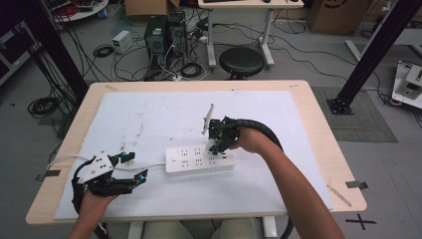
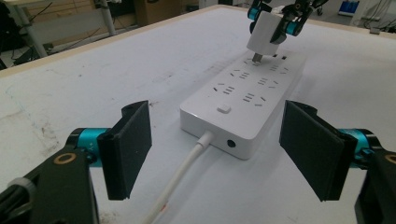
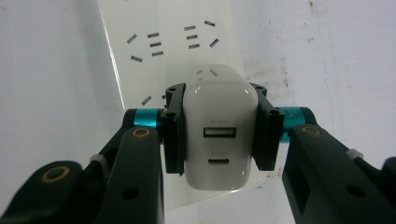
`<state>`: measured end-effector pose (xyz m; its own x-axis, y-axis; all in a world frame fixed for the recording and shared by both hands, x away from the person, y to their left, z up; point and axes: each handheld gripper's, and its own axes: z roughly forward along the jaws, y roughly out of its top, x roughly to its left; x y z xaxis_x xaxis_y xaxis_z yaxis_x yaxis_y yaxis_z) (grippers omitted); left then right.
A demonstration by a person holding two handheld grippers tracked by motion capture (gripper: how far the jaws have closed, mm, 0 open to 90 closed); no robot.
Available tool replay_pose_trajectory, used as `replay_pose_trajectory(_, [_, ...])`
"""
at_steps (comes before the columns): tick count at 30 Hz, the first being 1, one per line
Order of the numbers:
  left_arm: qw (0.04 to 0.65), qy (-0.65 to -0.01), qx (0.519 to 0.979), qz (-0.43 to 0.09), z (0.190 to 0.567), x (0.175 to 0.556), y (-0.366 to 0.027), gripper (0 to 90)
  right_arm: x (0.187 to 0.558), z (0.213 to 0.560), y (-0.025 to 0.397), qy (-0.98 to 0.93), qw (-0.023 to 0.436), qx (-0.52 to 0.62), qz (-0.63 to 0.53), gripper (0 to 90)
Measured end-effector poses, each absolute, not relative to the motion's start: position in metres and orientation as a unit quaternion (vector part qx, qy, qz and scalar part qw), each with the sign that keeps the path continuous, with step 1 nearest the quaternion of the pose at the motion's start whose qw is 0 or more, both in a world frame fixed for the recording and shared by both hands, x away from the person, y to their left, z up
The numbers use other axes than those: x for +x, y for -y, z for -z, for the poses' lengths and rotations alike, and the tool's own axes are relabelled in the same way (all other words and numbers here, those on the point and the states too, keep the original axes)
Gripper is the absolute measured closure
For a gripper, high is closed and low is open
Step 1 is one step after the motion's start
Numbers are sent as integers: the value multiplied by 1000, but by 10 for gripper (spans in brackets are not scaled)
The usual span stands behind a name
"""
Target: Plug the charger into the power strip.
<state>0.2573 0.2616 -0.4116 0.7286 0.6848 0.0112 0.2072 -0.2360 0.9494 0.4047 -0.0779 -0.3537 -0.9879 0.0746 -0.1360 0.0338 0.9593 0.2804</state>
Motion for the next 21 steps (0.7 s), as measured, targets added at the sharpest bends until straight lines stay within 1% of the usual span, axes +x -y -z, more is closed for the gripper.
replay_pose_trajectory(7, [543, -296, 754, -220, 412, 257, -262, 252, 402, 352, 57, -993, 82, -25, -78, 637])
replay_pose_trajectory(17, [544, -295, 754, -219, 414, 257, -263, 252, 406, 352, 39, -996, 73, -38, -37, 638])
replay_pose_trajectory(21, [545, -297, 752, -222, 414, 255, -264, 252, 406, 359, 33, -996, 73, -53, -16, 638])
